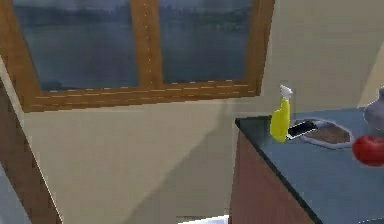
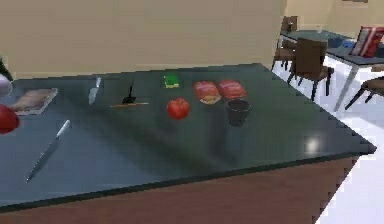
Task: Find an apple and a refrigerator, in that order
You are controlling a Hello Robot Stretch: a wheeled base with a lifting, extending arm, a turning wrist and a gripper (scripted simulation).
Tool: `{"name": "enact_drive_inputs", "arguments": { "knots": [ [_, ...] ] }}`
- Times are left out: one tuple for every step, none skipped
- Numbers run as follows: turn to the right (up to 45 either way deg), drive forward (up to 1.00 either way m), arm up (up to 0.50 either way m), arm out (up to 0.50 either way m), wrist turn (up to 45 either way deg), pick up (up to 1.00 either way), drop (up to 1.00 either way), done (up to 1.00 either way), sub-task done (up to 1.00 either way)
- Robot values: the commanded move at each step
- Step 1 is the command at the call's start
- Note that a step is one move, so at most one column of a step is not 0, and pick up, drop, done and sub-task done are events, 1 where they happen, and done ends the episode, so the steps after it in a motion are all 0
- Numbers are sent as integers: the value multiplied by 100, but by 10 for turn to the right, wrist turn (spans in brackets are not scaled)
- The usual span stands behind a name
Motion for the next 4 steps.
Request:
{"name": "enact_drive_inputs", "arguments": {
  "knots": [
    [0,10,0,0,0,0,0,0,0],
    [450,0,0,0,0,0,0,0,0],
    [0,0,0,0,0,0,0,0,100],
    [450,0,0,0,0,0,0,0,0]
  ]
}}
